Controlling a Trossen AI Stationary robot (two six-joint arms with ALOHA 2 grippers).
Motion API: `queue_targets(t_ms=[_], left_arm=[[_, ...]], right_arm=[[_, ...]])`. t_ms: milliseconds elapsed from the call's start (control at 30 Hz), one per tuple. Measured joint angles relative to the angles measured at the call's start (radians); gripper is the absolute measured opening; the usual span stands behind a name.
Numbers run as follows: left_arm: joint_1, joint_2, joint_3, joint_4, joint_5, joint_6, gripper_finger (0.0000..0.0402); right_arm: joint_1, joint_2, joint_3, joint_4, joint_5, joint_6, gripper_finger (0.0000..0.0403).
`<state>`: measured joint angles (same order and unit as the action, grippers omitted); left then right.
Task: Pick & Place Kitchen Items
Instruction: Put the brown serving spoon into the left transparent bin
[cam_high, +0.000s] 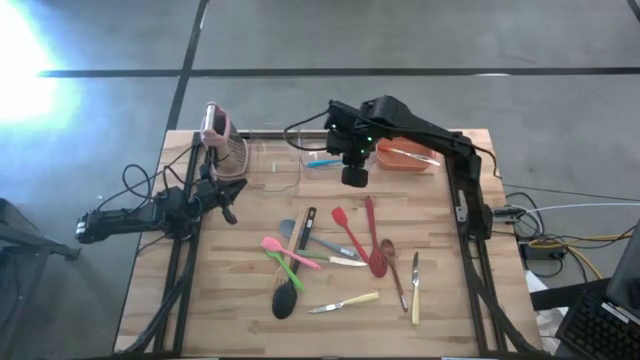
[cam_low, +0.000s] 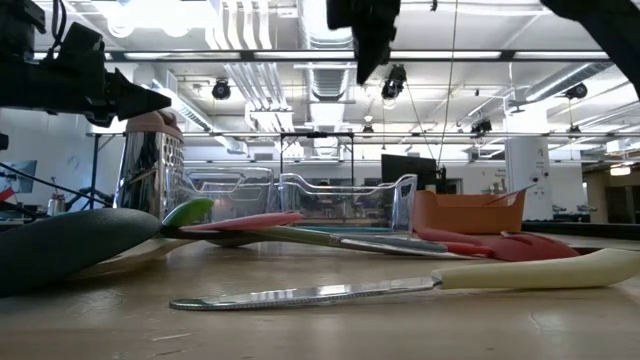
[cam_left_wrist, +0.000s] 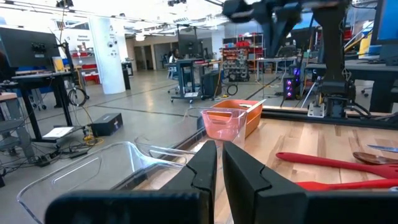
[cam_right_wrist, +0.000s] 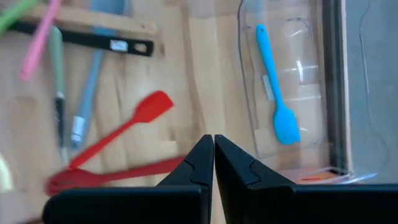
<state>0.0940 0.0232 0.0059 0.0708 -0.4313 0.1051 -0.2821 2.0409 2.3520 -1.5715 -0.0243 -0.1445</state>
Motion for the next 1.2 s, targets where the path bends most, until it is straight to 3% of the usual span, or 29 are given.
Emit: queue_targets(t_ms=[467, 800, 1200], left_arm=[[0.000, 0.002, 0.000, 0.000, 0.000, 0.000, 0.0030], [0.000, 0.002, 0.000, 0.000, 0.000, 0.000, 0.0030], [0.000, 0.002, 0.000, 0.000, 0.000, 0.000, 0.0030]], right_arm=[[0.190, -0.195, -0.005, 0.000, 0.003, 0.396, 0.0008], [0.422, -0.223, -0.019, 0.001, 0.117, 0.609, 0.0008], [0.678, -0.238, -0.230, 0.001, 0.226, 0.895, 0.0008]])
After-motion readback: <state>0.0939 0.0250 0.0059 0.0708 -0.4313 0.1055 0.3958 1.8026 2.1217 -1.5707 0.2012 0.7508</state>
